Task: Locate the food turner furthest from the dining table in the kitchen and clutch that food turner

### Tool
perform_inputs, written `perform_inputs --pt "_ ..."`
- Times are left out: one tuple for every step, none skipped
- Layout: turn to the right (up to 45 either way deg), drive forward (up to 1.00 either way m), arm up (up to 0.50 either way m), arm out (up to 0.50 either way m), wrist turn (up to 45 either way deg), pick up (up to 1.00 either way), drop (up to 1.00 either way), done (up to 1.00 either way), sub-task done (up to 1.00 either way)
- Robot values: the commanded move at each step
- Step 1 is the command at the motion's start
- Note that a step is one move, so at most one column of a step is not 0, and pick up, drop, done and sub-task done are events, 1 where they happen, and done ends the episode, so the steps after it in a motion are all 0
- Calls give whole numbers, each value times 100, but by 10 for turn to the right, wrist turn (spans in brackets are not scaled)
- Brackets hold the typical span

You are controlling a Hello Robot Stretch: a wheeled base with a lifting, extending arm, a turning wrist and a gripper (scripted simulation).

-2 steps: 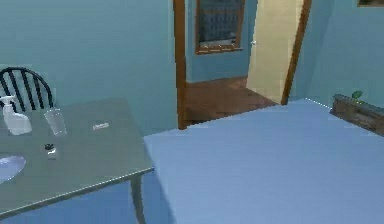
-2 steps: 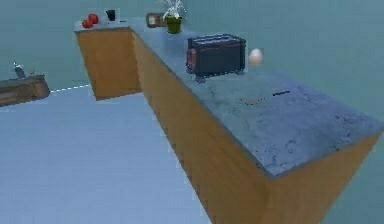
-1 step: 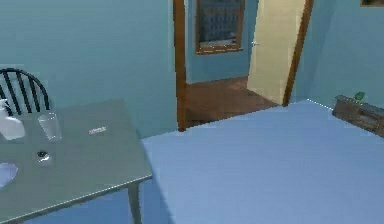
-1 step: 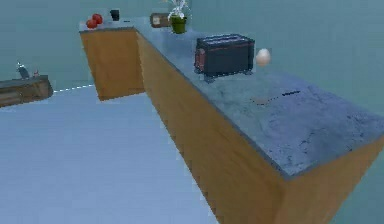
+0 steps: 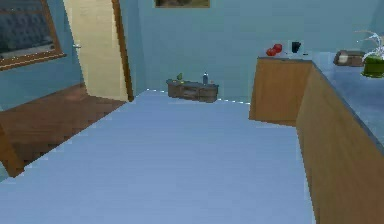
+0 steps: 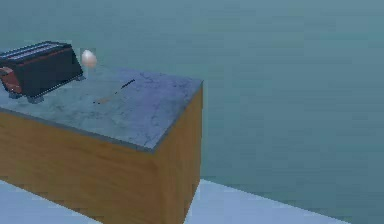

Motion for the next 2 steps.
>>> perform_inputs --pt "180 0 0 0 0 0 0 0 0" --pt "0 100 0 0 0 0 0 0 0"
